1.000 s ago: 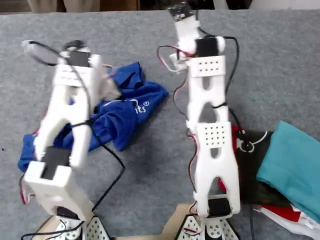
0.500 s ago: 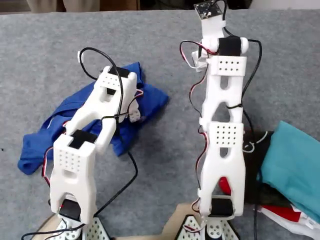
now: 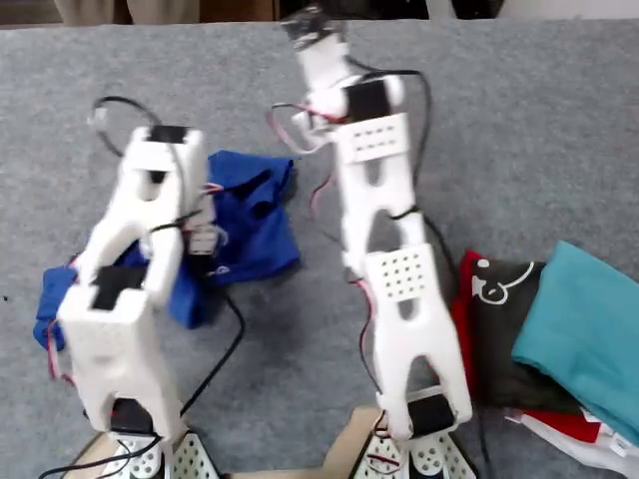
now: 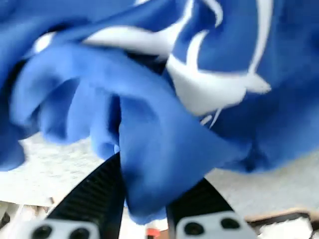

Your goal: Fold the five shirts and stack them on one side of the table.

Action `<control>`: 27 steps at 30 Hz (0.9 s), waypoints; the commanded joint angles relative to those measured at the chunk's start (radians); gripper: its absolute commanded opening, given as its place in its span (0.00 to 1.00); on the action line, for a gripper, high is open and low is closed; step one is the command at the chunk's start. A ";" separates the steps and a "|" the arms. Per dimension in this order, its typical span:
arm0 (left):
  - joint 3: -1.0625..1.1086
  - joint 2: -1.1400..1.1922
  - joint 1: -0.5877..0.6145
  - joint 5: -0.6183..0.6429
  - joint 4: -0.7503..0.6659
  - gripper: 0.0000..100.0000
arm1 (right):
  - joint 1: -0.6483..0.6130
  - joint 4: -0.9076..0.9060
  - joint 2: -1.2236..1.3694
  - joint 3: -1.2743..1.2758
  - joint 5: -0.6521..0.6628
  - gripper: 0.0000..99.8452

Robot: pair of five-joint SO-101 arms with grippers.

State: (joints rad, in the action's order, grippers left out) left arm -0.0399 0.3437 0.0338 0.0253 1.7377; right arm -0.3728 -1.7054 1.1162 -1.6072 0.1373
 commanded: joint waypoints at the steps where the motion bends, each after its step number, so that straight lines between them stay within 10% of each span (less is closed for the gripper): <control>1: 0.137 -0.231 0.052 -0.103 0.020 0.02 | -0.102 0.032 -0.077 0.025 -0.046 0.30; 11: 0.506 -0.639 0.095 -0.215 0.018 0.02 | -0.294 0.087 -0.077 0.107 -0.184 0.30; 21: 0.575 -0.811 0.396 -0.334 0.018 0.02 | -0.398 0.038 -0.077 0.163 -0.184 0.14; 27: 0.574 -0.816 0.546 -0.377 0.018 0.02 | -0.452 -0.081 -0.077 0.194 -0.184 0.33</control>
State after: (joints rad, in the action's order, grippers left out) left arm 0.5386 -0.4496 0.5217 -0.3337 1.7407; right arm -0.7963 -1.7545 1.1162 -1.4369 -0.0361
